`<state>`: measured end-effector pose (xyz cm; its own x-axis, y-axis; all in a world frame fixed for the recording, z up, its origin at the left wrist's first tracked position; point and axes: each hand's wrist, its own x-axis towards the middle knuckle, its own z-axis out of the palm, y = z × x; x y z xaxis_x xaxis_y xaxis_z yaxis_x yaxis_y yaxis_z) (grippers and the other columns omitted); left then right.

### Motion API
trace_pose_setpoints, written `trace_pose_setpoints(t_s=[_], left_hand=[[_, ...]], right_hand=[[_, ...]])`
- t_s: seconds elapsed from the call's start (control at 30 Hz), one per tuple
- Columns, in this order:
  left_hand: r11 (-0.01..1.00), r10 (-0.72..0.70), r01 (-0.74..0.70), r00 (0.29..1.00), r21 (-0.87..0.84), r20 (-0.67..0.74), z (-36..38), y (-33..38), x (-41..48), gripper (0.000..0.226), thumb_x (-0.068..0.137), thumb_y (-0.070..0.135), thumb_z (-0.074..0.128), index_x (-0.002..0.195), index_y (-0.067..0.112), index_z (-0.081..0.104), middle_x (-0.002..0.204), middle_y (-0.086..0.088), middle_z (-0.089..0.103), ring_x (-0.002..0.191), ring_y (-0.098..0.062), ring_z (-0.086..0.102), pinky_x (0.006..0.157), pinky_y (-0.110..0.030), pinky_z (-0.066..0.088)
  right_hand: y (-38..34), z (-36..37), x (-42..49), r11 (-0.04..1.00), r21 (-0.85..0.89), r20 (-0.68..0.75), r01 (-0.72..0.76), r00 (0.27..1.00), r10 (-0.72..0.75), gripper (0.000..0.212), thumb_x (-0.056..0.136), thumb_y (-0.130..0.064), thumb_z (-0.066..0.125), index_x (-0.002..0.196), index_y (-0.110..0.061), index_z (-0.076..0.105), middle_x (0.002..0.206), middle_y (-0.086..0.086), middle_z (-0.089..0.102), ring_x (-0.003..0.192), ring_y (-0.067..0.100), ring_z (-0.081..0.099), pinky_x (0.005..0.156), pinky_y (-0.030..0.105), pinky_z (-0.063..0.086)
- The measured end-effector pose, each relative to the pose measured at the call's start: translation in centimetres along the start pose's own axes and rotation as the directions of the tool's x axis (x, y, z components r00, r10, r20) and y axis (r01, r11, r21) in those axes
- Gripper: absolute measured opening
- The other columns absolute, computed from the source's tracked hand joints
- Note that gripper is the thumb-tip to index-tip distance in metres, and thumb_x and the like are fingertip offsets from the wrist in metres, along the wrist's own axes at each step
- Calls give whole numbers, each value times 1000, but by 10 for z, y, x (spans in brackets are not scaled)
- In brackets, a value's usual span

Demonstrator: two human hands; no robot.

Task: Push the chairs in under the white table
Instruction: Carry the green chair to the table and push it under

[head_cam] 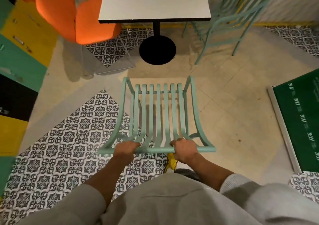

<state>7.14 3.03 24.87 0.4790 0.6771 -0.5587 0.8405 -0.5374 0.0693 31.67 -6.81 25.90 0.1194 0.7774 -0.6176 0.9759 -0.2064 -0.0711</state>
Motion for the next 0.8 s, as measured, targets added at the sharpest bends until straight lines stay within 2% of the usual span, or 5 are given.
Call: trace_pose_setpoints(t_s=[0.07,0.17,0.27,0.7,0.8], left_hand=[[997,15,-24,991,-69,-131,-1,1,10,44,98,-4,65,134,19,74,119,-14,78,104,-34,76,93,-50,62],[999,-33,34,998,10,-54,-14,1,21,41,108,14,56,144,31,66,132,-3,74,117,-24,73,107,-42,56],[996,-83,82,997,21,9,-27,0,36,45,108,17,53,145,40,60,138,1,71,124,-22,69,109,-42,52],[991,-75,65,994,119,83,-79,-56,119,52,104,19,56,152,38,53,144,0,65,133,-25,63,112,-42,47],[992,-39,28,996,126,82,-97,-77,142,44,103,21,57,145,34,60,139,0,69,128,-24,66,110,-43,50]], right_hand=[[6,-9,12,1000,4,2,7,1000,-7,47,96,-34,65,143,-34,64,125,2,71,110,28,71,90,40,58],[14,-22,28,1000,5,-3,6,1000,-6,47,97,-32,67,144,-34,64,124,1,71,109,27,71,89,40,58],[18,-35,41,1000,1,17,-6,1000,6,50,96,-33,67,146,-34,63,127,2,70,113,28,70,93,42,58],[-6,-92,116,999,5,41,-47,998,46,47,95,-26,64,142,-32,64,128,2,70,115,30,70,98,45,59],[-15,-111,138,995,47,29,-87,996,86,45,96,-25,63,141,-33,65,127,2,71,115,29,69,99,45,59]])
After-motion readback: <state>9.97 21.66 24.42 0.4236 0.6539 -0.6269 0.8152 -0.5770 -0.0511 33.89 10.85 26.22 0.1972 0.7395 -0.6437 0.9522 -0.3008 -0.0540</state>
